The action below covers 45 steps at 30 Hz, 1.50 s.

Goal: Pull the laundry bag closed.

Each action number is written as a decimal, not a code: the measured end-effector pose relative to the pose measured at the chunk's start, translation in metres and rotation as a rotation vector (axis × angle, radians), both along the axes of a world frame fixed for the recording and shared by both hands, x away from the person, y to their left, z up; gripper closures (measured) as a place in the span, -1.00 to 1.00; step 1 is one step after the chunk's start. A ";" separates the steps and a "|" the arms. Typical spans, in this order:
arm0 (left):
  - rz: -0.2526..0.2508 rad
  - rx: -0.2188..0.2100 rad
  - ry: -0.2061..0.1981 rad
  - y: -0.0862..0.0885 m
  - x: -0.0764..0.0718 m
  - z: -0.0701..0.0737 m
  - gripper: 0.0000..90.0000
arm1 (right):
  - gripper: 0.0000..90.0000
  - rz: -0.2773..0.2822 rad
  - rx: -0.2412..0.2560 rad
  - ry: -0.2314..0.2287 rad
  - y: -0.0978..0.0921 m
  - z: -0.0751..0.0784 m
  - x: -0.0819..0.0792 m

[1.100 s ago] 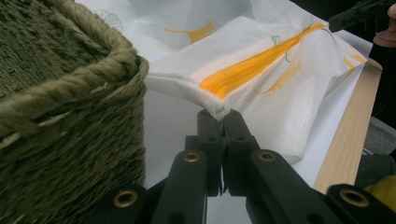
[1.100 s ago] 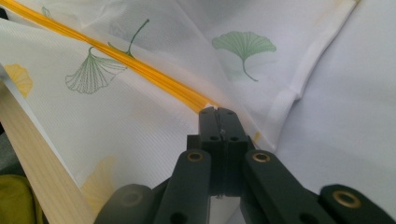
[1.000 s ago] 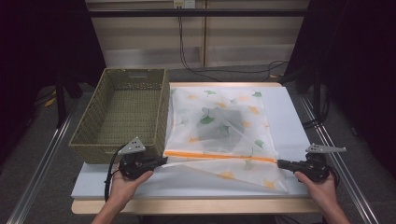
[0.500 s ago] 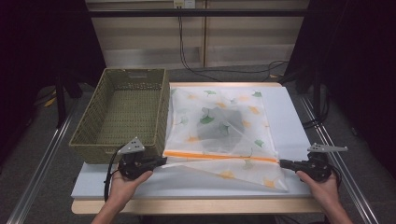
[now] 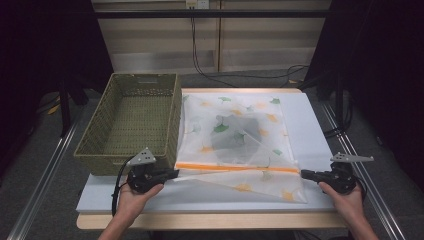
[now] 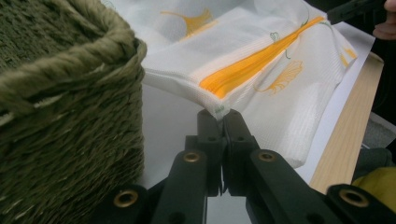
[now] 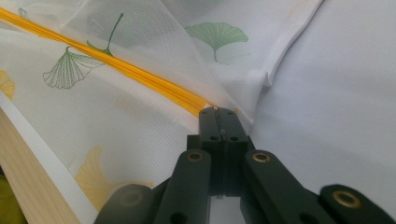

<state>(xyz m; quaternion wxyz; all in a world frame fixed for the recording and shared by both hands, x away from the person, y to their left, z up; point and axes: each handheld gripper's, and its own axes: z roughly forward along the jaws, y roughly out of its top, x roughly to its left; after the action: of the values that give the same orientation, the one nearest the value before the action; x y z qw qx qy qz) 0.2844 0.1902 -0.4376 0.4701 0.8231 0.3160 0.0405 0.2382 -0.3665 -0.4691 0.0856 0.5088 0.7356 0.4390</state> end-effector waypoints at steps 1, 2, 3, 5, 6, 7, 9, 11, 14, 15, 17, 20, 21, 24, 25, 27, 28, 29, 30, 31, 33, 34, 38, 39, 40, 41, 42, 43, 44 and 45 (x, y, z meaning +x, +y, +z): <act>0.001 0.019 -0.004 -0.001 -0.001 -0.001 0.95 | 1.00 0.005 0.003 0.003 0.000 0.000 0.000; -0.013 0.033 -0.001 -0.001 -0.001 -0.002 0.95 | 1.00 0.012 0.007 0.003 0.000 0.000 0.000; -0.013 0.030 0.005 -0.001 -0.002 -0.004 0.94 | 1.00 0.012 0.002 0.000 0.002 0.000 -0.001; -0.013 0.062 0.020 -0.002 -0.002 -0.009 0.94 | 1.00 0.013 -0.001 -0.002 0.003 0.000 0.000; -0.013 0.062 0.020 -0.002 -0.002 -0.009 0.94 | 1.00 0.013 -0.001 -0.002 0.003 0.000 0.000; -0.019 0.066 0.028 -0.002 -0.002 -0.013 0.94 | 1.00 0.010 -0.002 -0.006 0.003 0.000 0.000; -0.023 0.084 0.034 -0.004 -0.002 -0.018 0.94 | 1.00 0.006 0.003 -0.006 0.004 -0.001 0.001; -0.031 0.112 0.034 -0.006 -0.003 -0.023 0.92 | 1.00 0.009 0.006 -0.008 0.004 -0.002 0.002; -0.032 0.118 0.027 -0.007 -0.005 -0.025 0.92 | 1.00 0.009 -0.005 -0.012 0.005 -0.002 0.003; -0.025 0.118 0.024 -0.008 -0.006 -0.025 0.92 | 1.00 0.013 -0.005 -0.019 0.005 -0.002 0.003; -0.031 0.132 0.028 -0.009 -0.007 -0.028 0.91 | 1.00 0.005 -0.006 -0.018 0.006 -0.002 0.002; -0.044 0.156 0.028 -0.013 -0.008 -0.030 0.88 | 1.00 0.003 -0.012 -0.023 0.008 -0.001 0.002; -0.049 0.156 0.028 -0.014 -0.008 -0.031 0.88 | 1.00 0.007 -0.018 -0.022 0.008 -0.002 0.003; -0.058 0.179 0.025 -0.016 -0.008 -0.033 0.78 | 1.00 0.014 -0.023 -0.017 0.009 -0.004 0.004; -0.056 0.175 0.027 -0.016 -0.007 -0.034 0.73 | 0.98 0.012 -0.027 -0.010 0.010 -0.006 0.005; -0.043 0.185 0.017 -0.016 -0.008 -0.034 0.53 | 0.91 0.017 -0.042 -0.013 0.011 -0.009 0.006; -0.034 0.189 0.014 -0.015 -0.008 -0.033 0.45 | 0.85 0.020 -0.047 -0.020 0.011 -0.009 0.006; -0.027 0.169 0.018 -0.014 -0.008 -0.032 0.38 | 0.75 0.024 -0.044 -0.026 0.012 -0.009 0.006; -0.027 0.169 0.018 -0.014 -0.008 -0.032 0.30 | 0.75 0.024 -0.044 -0.026 0.012 -0.009 0.006; -0.010 0.171 -0.007 -0.013 -0.010 -0.030 0.16 | 0.65 0.021 -0.043 -0.038 0.014 -0.008 0.005; 0.006 0.151 -0.015 -0.011 -0.010 -0.027 0.00 | 0.49 0.019 -0.038 -0.036 0.014 -0.007 0.005; 0.001 0.145 -0.021 -0.011 -0.011 -0.023 -0.08 | 0.39 0.015 -0.019 -0.035 0.015 -0.007 0.006; 0.045 0.115 -0.057 -0.004 -0.016 -0.015 -0.26 | 0.07 0.020 -0.003 -0.069 0.018 -0.002 0.005; 0.055 0.093 -0.060 -0.002 -0.017 -0.014 -0.32 | 0.04 0.026 0.008 -0.072 0.019 0.000 0.004; 0.057 0.080 -0.058 0.001 -0.019 -0.013 -0.34 | 0.00 0.022 0.008 -0.087 0.019 0.002 0.004; 0.063 0.091 -0.078 0.003 -0.021 -0.011 -0.37 | -0.04 0.022 0.014 -0.106 0.020 0.004 0.003; 0.063 0.091 -0.078 0.003 -0.021 -0.011 -0.46 | -0.05 0.025 0.022 -0.110 0.020 0.006 0.002; 0.089 0.067 -0.090 0.009 -0.027 -0.007 -0.51 | -0.09 0.014 0.027 -0.125 0.021 0.008 0.001; 0.109 0.052 -0.099 0.013 -0.030 -0.006 -0.52 | -0.12 -0.002 0.029 -0.142 0.022 0.010 -0.001; 0.120 0.037 -0.109 0.016 -0.032 -0.005 -0.55 | -0.15 -0.001 0.042 -0.146 0.022 0.012 -0.001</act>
<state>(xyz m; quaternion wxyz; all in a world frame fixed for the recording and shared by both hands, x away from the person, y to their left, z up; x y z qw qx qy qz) 0.2522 0.2058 -0.4429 0.4680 0.8077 0.3381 0.1190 0.2367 -0.3445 -0.4567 0.1286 0.4775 0.7177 0.4902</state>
